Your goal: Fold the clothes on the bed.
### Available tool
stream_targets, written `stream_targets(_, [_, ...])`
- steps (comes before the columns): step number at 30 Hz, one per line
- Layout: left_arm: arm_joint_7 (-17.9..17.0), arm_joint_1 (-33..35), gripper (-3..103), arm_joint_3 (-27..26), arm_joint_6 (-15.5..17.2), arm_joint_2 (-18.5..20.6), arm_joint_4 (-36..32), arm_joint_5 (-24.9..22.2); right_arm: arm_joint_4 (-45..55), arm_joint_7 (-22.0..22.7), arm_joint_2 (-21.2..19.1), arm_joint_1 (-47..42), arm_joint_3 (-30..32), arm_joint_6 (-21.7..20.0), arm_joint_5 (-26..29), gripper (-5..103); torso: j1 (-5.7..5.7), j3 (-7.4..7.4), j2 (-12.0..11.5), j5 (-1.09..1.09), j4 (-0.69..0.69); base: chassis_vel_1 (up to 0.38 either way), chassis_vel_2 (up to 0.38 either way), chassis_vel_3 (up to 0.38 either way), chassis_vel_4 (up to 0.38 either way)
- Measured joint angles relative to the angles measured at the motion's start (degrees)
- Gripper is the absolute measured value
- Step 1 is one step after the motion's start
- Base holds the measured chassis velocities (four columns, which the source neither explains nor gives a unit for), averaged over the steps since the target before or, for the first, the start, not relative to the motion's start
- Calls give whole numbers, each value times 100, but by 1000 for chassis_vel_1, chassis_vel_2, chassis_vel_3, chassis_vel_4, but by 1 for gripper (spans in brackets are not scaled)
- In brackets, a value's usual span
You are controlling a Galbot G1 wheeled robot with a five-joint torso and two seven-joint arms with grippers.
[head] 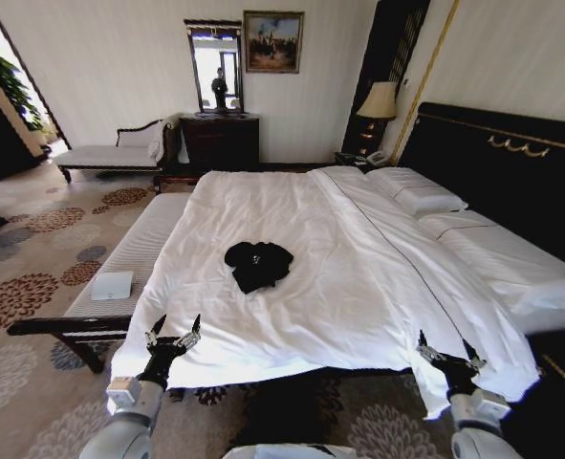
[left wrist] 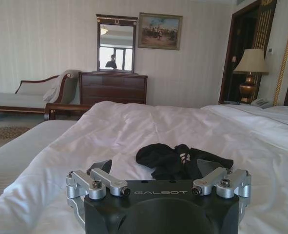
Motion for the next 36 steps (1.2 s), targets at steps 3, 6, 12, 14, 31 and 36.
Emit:
stream_targets(3, [5, 3, 98, 4, 0, -8, 0, 0, 24, 24, -2, -8, 2, 11, 5, 100, 2, 1, -1, 1, 0, -157, -116, 171, 106])
stream_targets(6, [10, 11, 98, 14, 0, -20, -5, 1, 32, 29, -8, -8, 8, 23, 14, 100, 1, 0, 0, 1, 1, 0, -20, 52, 33])
stream_targets(12, [9, 23, 98, 7, -1, -20, -9, 2, 49, 16, 5, -25, 8, 32, -14, 100, -1, -1, 1, -6, 1, 101, 70, -95, -72])
stream_targets(14, [9, 23, 98, 7, -2, -21, -11, 3, 49, 14, 5, -25, 8, 32, -13, 100, -1, -1, 1, -6, 0, 150, 164, -151, -141])
stream_targets(31, [11, 46, 98, 11, -7, -34, -30, 23, 18, -134, 38, -45, -53, 209, 49, 100, -1, -1, 1, -3, 0, 38, 52, -42, -47])
stream_targets(36, [12, 58, 98, 20, -7, -36, -44, 29, -8, -152, 39, -68, -50, 259, 36, 100, -1, 0, 1, -4, 1, -15, 42, 15, -32])
